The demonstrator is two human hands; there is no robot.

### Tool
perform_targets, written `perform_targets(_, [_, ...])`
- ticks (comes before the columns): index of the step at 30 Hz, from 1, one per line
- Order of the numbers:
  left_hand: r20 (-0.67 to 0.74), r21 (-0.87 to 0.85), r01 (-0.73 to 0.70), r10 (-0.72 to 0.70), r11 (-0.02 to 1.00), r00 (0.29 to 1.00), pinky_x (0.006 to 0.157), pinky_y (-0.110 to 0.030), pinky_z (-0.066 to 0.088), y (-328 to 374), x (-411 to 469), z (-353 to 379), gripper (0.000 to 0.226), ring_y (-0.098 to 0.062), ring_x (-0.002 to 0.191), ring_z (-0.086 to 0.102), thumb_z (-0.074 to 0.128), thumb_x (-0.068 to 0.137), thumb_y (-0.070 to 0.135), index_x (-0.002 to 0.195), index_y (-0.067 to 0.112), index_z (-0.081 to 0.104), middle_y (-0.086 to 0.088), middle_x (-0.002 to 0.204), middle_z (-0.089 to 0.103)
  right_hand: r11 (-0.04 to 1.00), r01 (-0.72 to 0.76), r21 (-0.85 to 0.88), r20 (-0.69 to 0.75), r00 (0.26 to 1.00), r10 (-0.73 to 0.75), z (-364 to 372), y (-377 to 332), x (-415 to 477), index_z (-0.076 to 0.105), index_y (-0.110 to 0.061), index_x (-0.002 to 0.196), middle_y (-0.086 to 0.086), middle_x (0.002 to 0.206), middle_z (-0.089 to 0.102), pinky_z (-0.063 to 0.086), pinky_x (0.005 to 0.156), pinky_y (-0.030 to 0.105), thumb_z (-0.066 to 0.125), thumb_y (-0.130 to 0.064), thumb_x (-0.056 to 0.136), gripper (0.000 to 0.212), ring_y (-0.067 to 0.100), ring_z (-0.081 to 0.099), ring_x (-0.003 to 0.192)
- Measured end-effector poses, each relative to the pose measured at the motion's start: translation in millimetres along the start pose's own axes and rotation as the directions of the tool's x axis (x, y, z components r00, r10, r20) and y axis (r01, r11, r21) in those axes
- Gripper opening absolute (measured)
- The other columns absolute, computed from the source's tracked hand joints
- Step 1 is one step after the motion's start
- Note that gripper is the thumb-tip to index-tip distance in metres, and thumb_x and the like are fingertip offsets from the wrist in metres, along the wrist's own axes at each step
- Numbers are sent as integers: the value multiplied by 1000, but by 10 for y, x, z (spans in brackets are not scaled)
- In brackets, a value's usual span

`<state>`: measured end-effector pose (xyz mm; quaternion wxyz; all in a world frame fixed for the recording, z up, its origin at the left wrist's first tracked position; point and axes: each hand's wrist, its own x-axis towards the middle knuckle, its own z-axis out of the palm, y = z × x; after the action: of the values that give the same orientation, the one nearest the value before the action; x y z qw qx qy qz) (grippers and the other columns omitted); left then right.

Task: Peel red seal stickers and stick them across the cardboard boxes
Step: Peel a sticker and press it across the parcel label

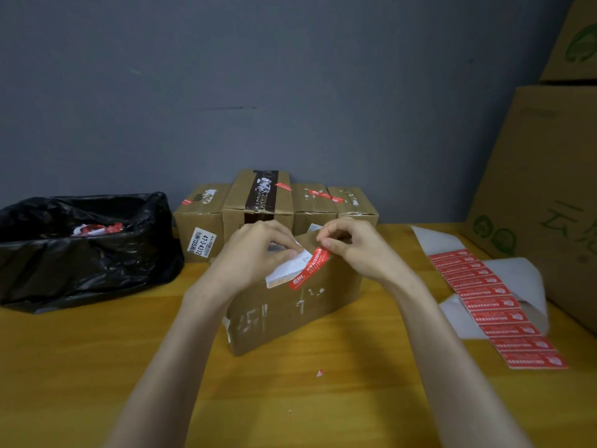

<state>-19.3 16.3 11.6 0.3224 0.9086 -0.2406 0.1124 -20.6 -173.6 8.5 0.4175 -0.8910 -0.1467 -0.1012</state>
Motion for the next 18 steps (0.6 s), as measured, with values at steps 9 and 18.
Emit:
perform_targets(9, [-16,-17,-19,19,1000,1000,92,-40,45,4,4,-7,14,-10,98,58,69,83,19,96,21,76,9,101,65,1000,14,5,-17,1000,-14,5,-25,-8,64,-24,69,-6,98,62,43,90,27,64,-12,87,21,6,53,102])
perform_targets(18, [-32,-36,-1,-1,999,999,91,-41,46,3,0,11,13,-9,97,58,68,83,20,94,21,76,10,101,66,1000,20,16,66,998,-21,-27,43,22,59,-26,74,-1,102,59,41,88,27,54,-16,93,22,6,51,95])
